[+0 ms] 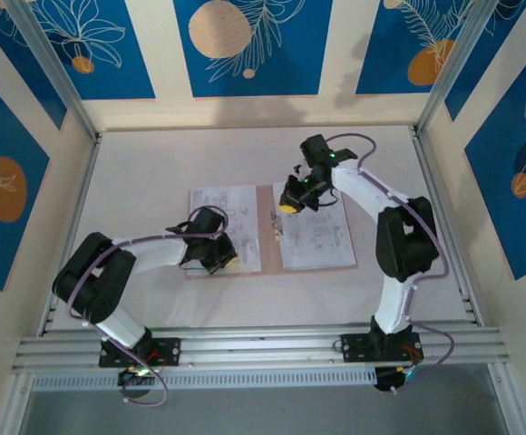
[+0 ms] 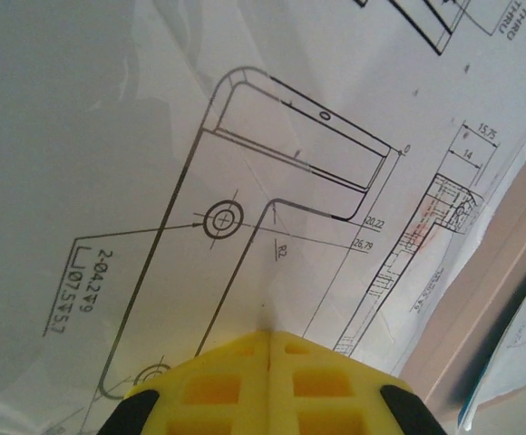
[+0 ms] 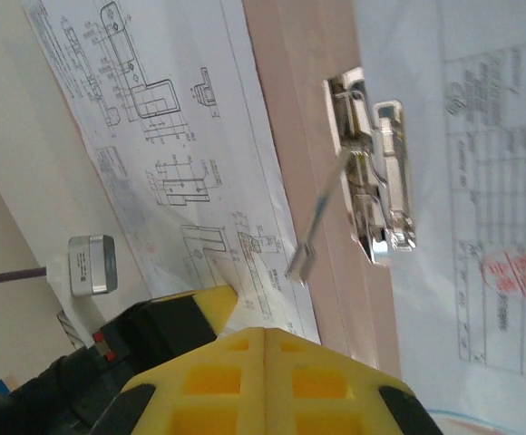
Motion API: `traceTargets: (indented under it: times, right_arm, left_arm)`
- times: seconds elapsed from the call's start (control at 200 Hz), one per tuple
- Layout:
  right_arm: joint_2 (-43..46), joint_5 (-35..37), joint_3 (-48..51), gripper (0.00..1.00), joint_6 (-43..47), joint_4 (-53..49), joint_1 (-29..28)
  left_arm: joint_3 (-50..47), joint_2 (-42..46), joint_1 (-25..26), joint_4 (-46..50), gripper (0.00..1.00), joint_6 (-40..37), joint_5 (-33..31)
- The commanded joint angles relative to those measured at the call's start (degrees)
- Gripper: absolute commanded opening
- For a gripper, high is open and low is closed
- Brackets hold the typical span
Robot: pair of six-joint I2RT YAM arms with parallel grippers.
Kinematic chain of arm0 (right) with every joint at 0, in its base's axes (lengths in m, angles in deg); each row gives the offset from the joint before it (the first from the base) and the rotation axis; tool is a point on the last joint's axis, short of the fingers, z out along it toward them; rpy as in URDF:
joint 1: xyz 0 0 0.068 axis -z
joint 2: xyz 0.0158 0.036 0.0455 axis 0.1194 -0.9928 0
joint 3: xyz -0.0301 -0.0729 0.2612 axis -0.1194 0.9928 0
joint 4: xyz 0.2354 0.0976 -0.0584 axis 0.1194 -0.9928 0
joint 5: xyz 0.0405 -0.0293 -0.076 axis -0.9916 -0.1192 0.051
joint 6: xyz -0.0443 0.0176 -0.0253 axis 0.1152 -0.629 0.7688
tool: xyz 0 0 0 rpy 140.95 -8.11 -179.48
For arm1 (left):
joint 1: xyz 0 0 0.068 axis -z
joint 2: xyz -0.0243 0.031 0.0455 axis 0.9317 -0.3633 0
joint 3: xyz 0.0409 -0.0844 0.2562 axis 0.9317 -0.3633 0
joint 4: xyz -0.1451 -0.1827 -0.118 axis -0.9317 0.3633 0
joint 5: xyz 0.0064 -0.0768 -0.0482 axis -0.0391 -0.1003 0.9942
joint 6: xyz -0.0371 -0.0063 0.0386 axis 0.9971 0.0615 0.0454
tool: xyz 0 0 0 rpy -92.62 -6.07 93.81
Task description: Put the files into the folder
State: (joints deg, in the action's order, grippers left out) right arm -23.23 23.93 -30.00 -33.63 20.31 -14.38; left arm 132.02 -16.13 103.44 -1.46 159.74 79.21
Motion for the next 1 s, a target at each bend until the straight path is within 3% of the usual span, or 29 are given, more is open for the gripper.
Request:
traceTargets:
  times: [0.0,0.21,0.44,0.995]
  right_arm:
    - [6.71,1.76,6.88,0.04,-8.58,6.21,1.97]
    - [16.45,-0.19,20.89,0.22,-20.71,19.24,5.81]
    - [15.10,-3.78,25.60,0.36,-26.80,27.13,8.58]
    - [7.94,-0.97,24.34,0.34,-28.76,31.26,9.68]
  left_arm:
    - [0.63,-4.04,2.29,-0.23,0.00,1.99,0.75]
    - [3.96,-8.51,5.61,-4.19,0.00,4.47,2.16]
    - [9.18,-13.81,9.14,-7.65,0.00,4.82,4.68]
    - [14.50,-18.55,11.84,-8.94,0.00,3.78,6.74]
